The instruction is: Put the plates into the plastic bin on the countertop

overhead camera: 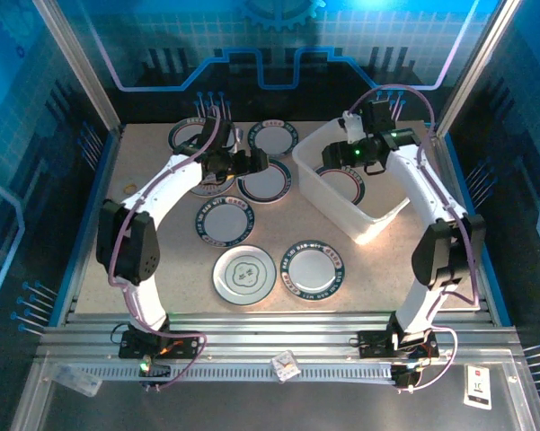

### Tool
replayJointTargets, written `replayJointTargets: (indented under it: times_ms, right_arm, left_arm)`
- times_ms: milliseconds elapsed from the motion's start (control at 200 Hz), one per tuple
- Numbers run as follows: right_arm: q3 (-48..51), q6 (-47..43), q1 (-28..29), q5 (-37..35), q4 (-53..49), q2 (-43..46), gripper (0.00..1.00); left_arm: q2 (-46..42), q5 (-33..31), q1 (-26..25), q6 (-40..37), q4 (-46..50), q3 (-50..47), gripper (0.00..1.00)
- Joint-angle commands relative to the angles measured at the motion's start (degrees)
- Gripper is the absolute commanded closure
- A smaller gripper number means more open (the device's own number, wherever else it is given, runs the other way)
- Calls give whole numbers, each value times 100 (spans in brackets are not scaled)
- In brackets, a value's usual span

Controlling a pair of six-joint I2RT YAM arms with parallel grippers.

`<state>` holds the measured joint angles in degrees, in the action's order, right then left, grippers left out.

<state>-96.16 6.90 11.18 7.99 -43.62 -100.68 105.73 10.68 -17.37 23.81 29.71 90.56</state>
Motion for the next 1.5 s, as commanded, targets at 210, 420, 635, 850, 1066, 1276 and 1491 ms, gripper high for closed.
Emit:
replayJointTargets:
  times_ms: [210, 420, 635, 850, 1066, 1276, 1491]
  right_arm:
    - [-167, 733, 6, 320, -189, 433, 26]
    - [152, 813, 99, 619, -666, 1089, 30]
    - [1153, 1075, 381, 402, -754, 2060, 34]
    - [1953, 1597, 788, 105, -802, 2840, 37]
    - [3131, 2236, 1132, -484, -739, 3622, 39]
    - [4268, 2728, 1129, -604, -183, 4238, 42]
    - [4854, 2820, 1133, -545, 435, 4117, 44]
  left_arm:
    - [-282, 42, 119, -104, 23, -27, 1]
    - [-834, -4, 120, -251, -39, -528, 1]
    - [-1128, 314, 119, -383, -77, -839, 1]
    - [-1303, 580, 119, -403, -99, -1150, 1]
    - [-1654, 702, 119, -421, -194, -1582, 1]
    - [-1947, 802, 119, -362, -317, -1921, 1]
    - [-2172, 809, 119, -323, -392, -2176, 1]
